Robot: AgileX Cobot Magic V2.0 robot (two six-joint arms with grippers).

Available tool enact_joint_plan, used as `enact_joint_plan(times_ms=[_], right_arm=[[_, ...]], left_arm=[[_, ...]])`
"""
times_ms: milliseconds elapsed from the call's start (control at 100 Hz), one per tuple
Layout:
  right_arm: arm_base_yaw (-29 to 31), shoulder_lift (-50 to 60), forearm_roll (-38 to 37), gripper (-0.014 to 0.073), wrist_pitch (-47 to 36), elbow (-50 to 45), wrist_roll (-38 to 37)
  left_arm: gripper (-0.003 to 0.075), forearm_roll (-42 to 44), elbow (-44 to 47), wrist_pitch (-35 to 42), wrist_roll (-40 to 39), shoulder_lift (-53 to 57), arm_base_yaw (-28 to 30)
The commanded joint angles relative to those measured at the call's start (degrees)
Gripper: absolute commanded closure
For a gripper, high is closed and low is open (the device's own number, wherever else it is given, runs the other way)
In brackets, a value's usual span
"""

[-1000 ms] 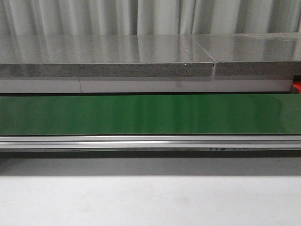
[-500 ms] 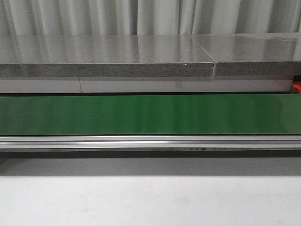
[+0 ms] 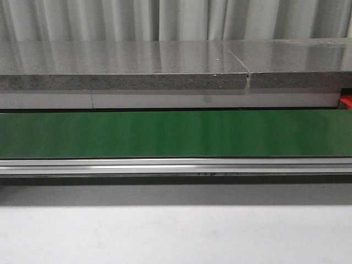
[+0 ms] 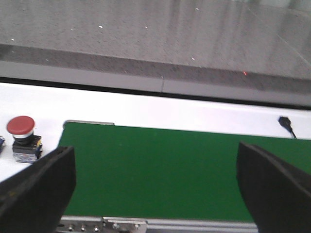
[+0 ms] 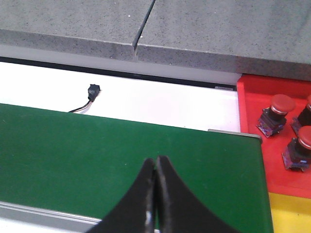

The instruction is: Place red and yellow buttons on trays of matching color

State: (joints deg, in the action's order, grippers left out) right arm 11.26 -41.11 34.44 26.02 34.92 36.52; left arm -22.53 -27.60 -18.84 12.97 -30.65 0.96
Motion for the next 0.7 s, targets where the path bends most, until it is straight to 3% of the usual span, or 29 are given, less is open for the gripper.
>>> enact_joint_plan(times_ms=[0, 300, 690], right_arm=[[0.0, 0.33, 0.89, 0.0713, -3.54, 1.81, 0.49], [0.0, 0.33, 0.89, 0.0713, -3.54, 1.81, 0.49], [0.0, 0.33, 0.89, 0.0713, -3.54, 1.81, 0.49]], left_arm=[[0.0074, -1.09, -5.73, 2.98, -2.06, -4.91, 4.01], [0.008, -1.09, -18.33, 2.41, -4.95, -26.0, 15.36], [0.008, -1.09, -33.07, -3.01, -4.95, -51.07, 18.01]])
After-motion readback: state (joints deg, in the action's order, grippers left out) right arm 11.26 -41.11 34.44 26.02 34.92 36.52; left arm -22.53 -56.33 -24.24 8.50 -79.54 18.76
